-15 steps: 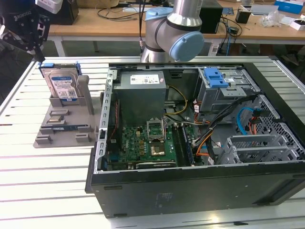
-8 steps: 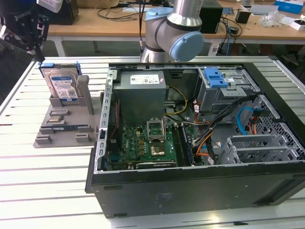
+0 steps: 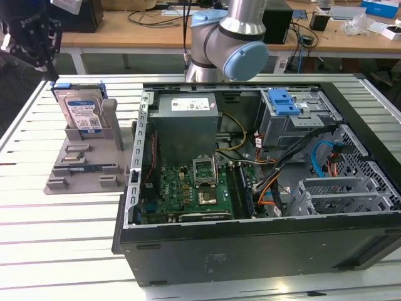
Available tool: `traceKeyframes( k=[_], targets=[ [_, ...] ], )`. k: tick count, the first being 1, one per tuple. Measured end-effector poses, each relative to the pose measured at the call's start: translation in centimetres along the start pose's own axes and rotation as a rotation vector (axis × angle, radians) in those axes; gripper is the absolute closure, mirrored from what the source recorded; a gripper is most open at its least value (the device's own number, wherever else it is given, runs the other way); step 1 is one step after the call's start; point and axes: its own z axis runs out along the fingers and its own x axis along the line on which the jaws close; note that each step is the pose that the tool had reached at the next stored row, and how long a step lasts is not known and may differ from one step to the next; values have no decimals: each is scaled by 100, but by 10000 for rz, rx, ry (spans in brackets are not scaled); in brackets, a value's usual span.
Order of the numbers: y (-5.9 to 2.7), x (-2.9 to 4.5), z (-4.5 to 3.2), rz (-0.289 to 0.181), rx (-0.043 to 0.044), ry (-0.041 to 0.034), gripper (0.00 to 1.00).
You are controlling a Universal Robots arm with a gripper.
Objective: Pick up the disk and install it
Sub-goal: 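Pick up the disk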
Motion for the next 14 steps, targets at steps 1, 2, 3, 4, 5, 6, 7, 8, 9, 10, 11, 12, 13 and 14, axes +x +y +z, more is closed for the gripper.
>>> traceKeyframes(
  k=[1,2,3,4,5,6,7,8,9,10,11,12,13,14],
  targets=[
    [0,0,0,-82,-2,1,89],
    [0,0,0,-198,-5,4,89],
    [0,0,0,-401,-10,8,89],
    [0,0,0,-518,-13,10,89],
    [0,0,0,-600,-15,12,89],
    [0,0,0,-720,-18,15,89],
    [0,0,0,-789,-20,16,89],
    [0,0,0,-871,-22,18,89],
    [0,0,0,-987,-25,20,89],
    [0,0,0,-1109,-28,23,89],
    [0,0,0,-1210,-31,25,89],
    [0,0,0,-1285,-32,26,89],
    [0,0,0,-1368,-34,28,89],
    [0,0,0,-1530,-39,31,89]
  ],
)
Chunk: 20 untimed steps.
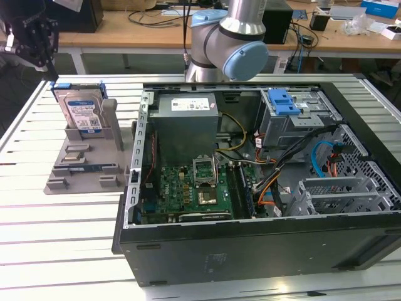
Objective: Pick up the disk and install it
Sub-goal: 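Pick up the disk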
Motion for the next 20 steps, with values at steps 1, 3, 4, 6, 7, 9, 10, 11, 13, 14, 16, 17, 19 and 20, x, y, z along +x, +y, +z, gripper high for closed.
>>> traceKeyframes(
  k=[1,3,4,6,7,9,10,11,13,14,16,17,19,20],
  targets=[
    [0,0,0,-106,-3,2,89],
    [0,0,0,-304,-7,7,89],
    [0,0,0,-386,-10,9,89],
    [0,0,0,-676,-17,15,89],
    [0,0,0,-819,-21,17,89],
    [0,0,0,-1089,-28,23,89],
    [0,0,0,-1162,-30,25,89],
    [0,0,0,-1290,-33,28,89],
    [0,0,0,-1430,-36,30,89],
    [0,0,0,-1507,-38,32,89],
    [0,0,0,-1668,-42,35,89],
    [0,0,0,-1743,-44,37,89],
    [0,0,0,-1929,-49,41,89],
    [0,0,0,-2004,-50,42,89]
  ],
)
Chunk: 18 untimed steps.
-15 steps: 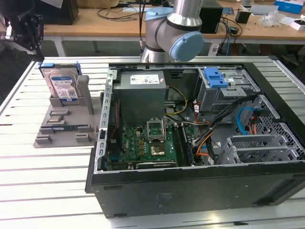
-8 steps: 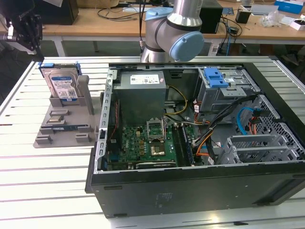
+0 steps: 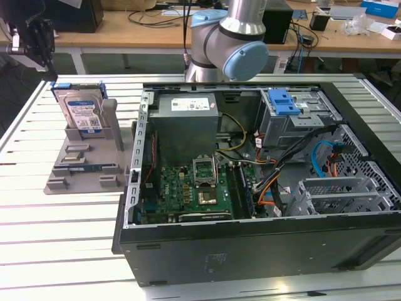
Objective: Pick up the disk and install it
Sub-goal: 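Pick up the disk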
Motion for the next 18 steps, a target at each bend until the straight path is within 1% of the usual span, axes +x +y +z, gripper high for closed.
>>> traceKeyframes(
  k=[7,12,16,18],
  targets=[
    [0,0,0,-652,-17,14,89],
    [0,0,0,-1318,-33,28,89],
    [0,0,0,-1638,-41,35,89],
    [0,0,0,-1881,-47,40,89]
  ],
)
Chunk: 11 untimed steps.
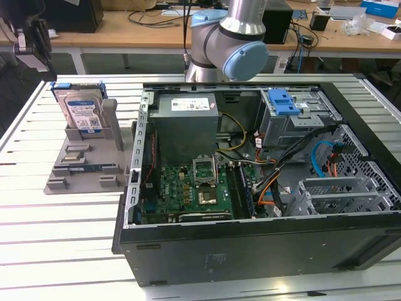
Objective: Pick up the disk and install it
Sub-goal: 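Pick up the disk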
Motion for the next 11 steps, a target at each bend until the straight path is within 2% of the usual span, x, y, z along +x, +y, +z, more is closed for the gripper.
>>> traceKeyframes(
  k=[8,11],
  targets=[
    [0,0,0,-741,-19,15,89],
    [0,0,0,-1149,-29,24,89]
  ],
)
